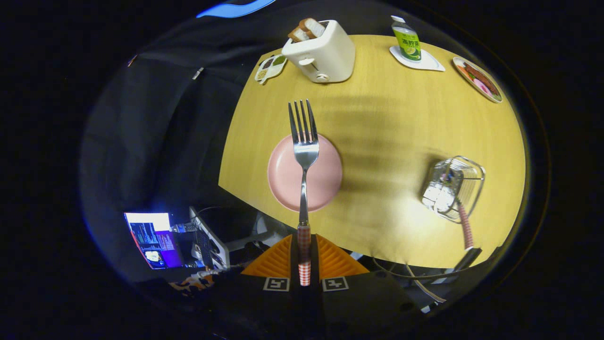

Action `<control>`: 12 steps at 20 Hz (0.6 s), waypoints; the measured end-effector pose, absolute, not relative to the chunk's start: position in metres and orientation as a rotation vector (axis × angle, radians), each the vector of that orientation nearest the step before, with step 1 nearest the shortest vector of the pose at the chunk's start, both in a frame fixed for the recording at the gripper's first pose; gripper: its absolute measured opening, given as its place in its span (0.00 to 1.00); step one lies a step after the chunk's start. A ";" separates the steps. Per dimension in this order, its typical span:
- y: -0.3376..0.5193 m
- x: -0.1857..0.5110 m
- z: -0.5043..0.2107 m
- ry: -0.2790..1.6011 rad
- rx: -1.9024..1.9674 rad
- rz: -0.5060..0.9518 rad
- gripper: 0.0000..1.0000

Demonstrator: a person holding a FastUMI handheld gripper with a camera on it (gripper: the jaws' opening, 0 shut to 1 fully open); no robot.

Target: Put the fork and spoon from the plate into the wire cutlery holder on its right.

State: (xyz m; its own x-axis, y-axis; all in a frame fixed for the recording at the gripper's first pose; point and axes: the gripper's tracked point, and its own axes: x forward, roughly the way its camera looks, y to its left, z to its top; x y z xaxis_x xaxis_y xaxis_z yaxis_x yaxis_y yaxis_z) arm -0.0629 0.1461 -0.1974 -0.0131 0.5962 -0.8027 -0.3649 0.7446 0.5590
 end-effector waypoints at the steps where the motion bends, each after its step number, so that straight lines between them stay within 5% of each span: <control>1: 0.127 -0.057 -0.196 1.405 0.186 0.751 0.10; 12: -0.023 -0.051 -0.225 1.849 -0.178 0.580 0.10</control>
